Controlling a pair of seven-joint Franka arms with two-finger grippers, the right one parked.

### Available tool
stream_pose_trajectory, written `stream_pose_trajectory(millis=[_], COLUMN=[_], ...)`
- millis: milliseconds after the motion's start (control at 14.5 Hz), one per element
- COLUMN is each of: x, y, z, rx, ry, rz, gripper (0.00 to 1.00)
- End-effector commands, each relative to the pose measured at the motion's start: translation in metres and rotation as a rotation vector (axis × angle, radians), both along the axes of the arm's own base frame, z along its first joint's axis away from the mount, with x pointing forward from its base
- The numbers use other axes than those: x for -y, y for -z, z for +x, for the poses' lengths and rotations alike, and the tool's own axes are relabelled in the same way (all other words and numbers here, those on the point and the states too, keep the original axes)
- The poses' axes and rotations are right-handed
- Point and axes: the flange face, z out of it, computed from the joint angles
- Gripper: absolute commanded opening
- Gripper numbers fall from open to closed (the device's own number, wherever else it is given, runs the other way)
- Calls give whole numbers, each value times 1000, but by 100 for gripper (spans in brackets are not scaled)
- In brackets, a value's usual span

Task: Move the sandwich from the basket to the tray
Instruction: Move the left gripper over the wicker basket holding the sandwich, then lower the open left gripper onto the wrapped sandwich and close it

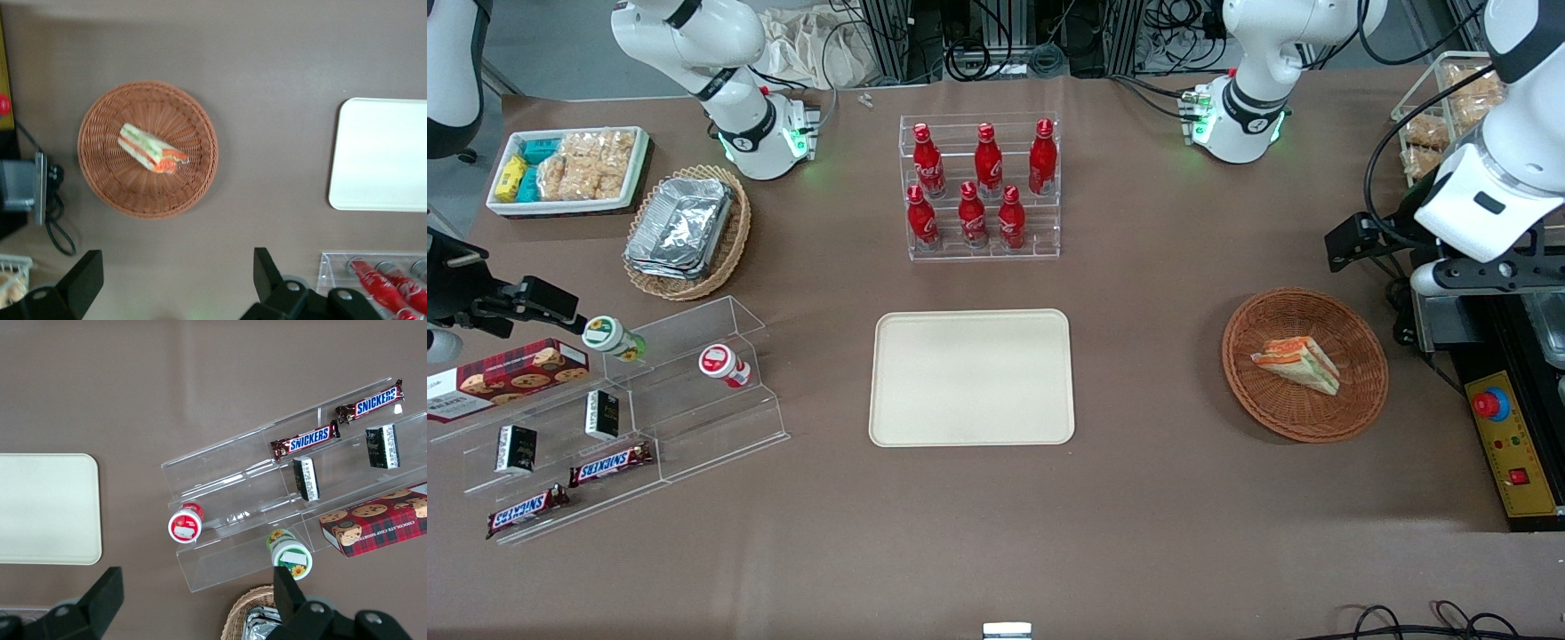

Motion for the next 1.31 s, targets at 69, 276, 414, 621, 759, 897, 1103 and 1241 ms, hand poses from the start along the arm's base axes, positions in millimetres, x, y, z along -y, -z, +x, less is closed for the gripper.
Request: stream_pose_trajectory(millis=[69,276,414,621,759,897,1103,1241], x=[-17,-51,-53,-58,-63,-67,-71,-80], y=[12,30,57,104,134,169,217,245], z=[-2,2,10,23,27,31,24,17], rx=[-53,-104,-137,-147,-153,-135,-122,-124], ry=[-253,-402,-467,-572,-630,-708,-747,-781], rz=[48,63,88,106,127,131,129,118], gripper=[100,99,99,99,99,99,99,99])
